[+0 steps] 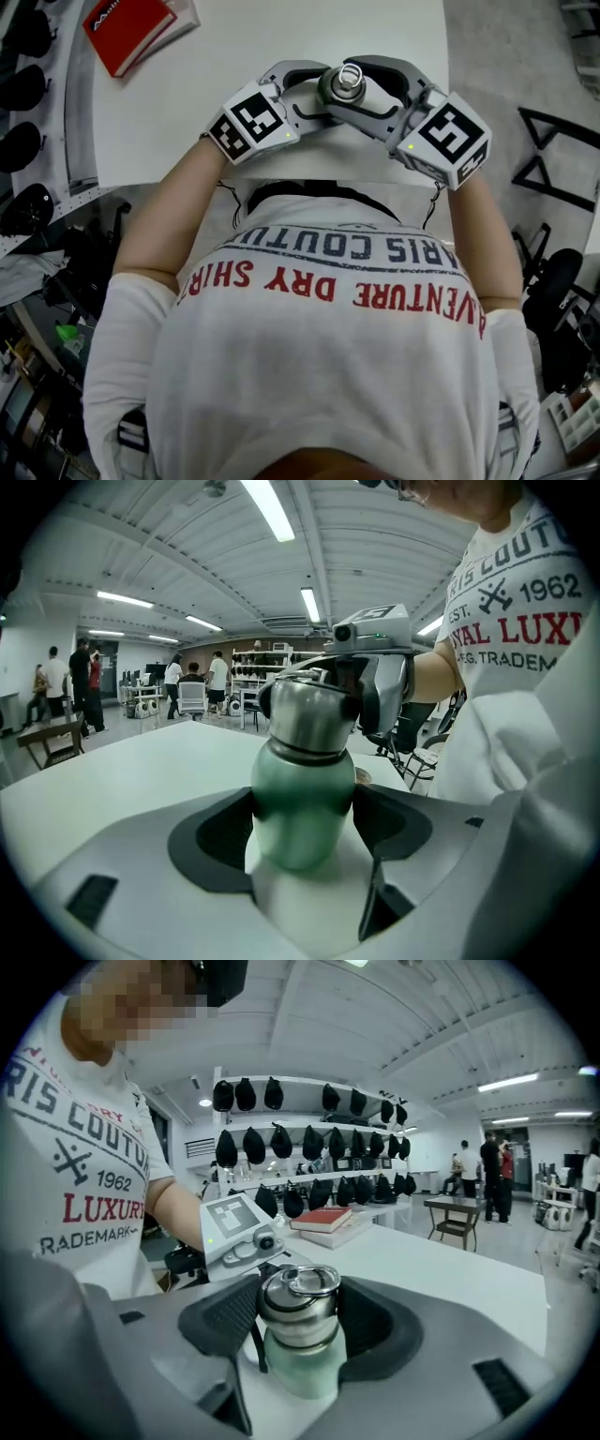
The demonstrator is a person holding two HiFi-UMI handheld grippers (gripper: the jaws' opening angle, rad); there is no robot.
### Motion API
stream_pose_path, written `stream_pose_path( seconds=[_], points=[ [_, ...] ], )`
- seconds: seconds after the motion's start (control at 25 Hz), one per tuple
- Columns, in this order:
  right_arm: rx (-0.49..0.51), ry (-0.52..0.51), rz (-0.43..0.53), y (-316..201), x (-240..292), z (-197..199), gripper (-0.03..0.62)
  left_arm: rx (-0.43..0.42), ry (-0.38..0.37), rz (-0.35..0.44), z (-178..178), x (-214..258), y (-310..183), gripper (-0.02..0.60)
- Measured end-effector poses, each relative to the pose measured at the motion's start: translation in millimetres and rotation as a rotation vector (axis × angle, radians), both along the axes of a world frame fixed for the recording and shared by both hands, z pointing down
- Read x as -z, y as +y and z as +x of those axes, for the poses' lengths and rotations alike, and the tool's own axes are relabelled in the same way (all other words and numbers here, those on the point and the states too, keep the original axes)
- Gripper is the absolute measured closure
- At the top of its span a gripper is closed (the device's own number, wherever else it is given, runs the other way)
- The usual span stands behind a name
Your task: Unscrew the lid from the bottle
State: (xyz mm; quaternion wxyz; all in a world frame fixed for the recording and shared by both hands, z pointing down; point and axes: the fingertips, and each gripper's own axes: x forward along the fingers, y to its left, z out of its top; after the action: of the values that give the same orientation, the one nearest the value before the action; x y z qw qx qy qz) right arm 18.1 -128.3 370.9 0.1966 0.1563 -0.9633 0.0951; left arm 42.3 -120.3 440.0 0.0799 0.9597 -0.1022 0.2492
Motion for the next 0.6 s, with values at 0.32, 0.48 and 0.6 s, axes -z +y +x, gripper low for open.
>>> stream_pose_path(
  seconds=[0.32, 0.48, 0.6],
  points=[
    [0.24, -0.009, 0.009, 7.2, 0.5, -5.4, 0.329, -0.038, -0.009, -0.002, -2.0, -0.6, 2.1, 0.23],
    [0.356, -0.027, -0.006, 8.1, -2.8, -5.9, 0.329, -0.053, -0.015, -0.004, -4.7, -1.6, 1.6, 0.23],
    [0.433, -0.048, -0.031, 9.0, -2.4, -8.1, 0.329, -0.062, -0.018, -0.006, -6.0, -2.5, 1.5, 0.23]
  ],
)
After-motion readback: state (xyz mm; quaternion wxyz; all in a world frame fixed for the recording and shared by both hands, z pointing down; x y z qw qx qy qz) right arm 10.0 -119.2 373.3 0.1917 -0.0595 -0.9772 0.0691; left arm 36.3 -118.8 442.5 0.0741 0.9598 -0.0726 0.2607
